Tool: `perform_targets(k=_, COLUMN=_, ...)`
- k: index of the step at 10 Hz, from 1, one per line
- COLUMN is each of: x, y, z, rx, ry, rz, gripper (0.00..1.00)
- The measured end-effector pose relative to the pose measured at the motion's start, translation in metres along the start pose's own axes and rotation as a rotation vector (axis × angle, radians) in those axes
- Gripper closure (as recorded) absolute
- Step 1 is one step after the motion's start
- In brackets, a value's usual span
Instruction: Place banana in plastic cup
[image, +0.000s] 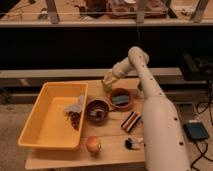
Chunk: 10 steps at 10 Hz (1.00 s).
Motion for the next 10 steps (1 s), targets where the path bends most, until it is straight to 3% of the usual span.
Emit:
perform_targets(k=2, x=0.0027, y=0.0003, z=0.0038, rx=-0.008, ry=0.013, rz=0.002, gripper=0.85)
perform_targets(k=7, x=0.0097, y=-0.0012, z=0.0012, rx=-0.006, ry=0.038, rz=0.016, gripper=0.32)
perform_targets(k=9, x=0.0095, y=-0.0031, z=0.0001, rx=-0.005, ry=0.035, rz=0.023, gripper=0.2)
perform_targets(k=10, x=0.0101, y=-0.0039, z=-0.002, rx=-0.002, ry=0.032, rz=0.026, gripper=0.2)
